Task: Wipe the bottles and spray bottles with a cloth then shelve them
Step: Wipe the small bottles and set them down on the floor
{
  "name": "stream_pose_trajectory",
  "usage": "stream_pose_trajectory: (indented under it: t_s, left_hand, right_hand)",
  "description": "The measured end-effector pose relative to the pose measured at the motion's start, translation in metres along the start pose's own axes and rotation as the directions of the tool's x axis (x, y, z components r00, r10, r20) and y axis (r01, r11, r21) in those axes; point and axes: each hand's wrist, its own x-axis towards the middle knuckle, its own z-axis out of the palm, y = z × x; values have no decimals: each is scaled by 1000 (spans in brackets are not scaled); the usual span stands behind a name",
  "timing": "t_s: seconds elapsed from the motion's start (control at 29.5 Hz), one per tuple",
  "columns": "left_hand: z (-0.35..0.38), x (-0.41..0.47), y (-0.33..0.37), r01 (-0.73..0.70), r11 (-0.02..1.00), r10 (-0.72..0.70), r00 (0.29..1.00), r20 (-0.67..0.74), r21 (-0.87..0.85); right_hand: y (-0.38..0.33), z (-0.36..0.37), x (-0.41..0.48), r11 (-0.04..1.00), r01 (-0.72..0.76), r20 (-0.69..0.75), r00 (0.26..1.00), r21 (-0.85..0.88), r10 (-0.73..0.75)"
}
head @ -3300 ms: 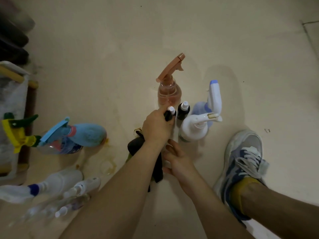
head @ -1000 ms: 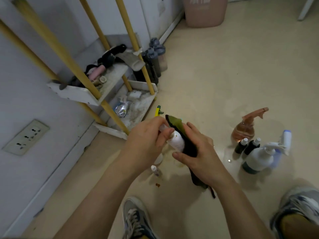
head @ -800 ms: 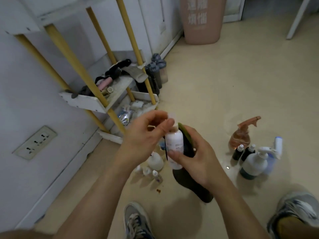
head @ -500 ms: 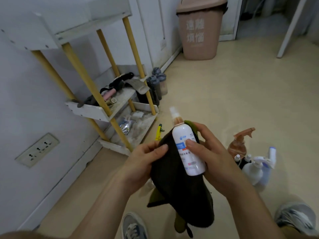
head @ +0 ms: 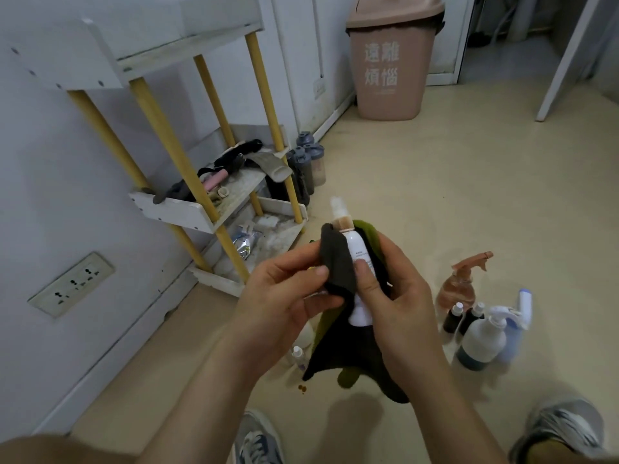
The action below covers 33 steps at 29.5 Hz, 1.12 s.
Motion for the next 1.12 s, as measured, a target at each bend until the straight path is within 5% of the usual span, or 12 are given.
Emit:
stream_pose_trajectory:
  t_s: [0.17,0.34,0.54,0.61,0.78,0.88,0.98,1.12]
  left_hand:
    - [13,4,-3,-142,978,178,951,-254,156]
    - [22,6,-12,-158,976,106,946,-308,-150]
    - [27,-2,-12,-31,998,10,919,-393,-46]
    - [26,-1,-9,-31,999,22,913,-408,-14]
    - [33,-9,-7,-30,999,42,951,-306,43]
    - [30,-14,-10,22,994,7,964,-264,106]
    - [26,-16,-11,38,994,-19,982,-189,99]
    - [44,-20,-6,-86,973,101,993,-60,212]
  right_hand:
    - [-11,10,-3,975,-32,67,998,219,18]
    - [-5,31,-11,976,70,56,995,208,-84]
    - [6,40,-20,961,182,129,979,-208,-157]
    - [8,40,-22,961,168,176,976,-221,-130]
    - [9,37,-29,989,14,-92,995,-149,-28]
    - [-1,26,-18,985,-170,-172,970,37,174]
    - [-14,7,-8,892,-360,-21,925,275,380]
    - [-19,2,-9,871,-342,222,935,353,278]
